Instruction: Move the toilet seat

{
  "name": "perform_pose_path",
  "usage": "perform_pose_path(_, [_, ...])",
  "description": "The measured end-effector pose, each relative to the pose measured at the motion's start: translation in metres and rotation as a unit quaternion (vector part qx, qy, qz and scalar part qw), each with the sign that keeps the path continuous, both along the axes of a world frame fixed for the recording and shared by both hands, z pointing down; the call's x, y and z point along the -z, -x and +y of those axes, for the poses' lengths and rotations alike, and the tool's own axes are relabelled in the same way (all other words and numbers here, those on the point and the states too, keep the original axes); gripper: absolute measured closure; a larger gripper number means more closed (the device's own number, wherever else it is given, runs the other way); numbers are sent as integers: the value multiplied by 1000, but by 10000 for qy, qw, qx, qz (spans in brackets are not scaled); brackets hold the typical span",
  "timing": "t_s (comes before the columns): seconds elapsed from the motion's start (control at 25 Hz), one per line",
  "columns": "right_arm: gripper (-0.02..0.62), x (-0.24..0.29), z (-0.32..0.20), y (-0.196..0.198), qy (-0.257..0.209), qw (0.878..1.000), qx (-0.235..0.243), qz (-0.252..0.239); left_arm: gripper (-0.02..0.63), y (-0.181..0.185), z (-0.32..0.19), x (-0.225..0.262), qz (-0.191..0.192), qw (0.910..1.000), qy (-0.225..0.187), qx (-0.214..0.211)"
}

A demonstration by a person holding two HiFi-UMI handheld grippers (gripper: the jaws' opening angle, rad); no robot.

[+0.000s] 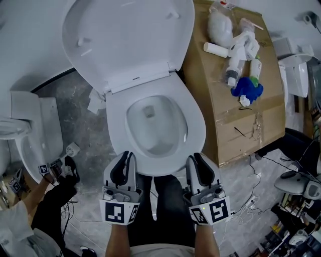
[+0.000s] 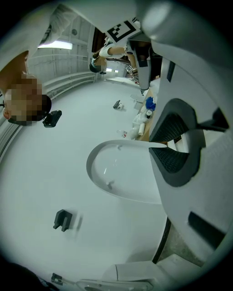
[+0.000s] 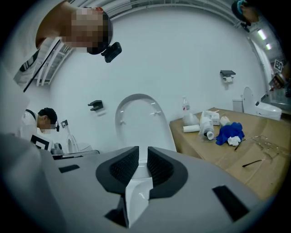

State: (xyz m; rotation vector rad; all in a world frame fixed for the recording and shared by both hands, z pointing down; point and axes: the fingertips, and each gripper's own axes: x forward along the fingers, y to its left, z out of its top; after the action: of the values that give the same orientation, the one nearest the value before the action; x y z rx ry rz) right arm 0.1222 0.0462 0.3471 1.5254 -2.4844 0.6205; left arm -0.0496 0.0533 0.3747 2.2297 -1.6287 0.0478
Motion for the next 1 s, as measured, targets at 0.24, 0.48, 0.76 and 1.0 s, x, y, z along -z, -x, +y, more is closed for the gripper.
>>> perform_pose_path(0.24, [541,10,-10,7,-66,9999,108,-42,561,7,-9,10,41,9999,-54,79])
perform_pose_path(0.48, [563,14,-22,8,-105,9998,100,128,561,10,-15,14,46,9999,-61,128])
perform_pose_path(0.76, [563,24,-37,14,-245,9995,155,127,569,17,-27,25,62,9996,-148,247])
perform_pose_path(1.0, [563,35,-50,21,-393,9988,269,131,577,24,-38,33,74,9991,-230,341])
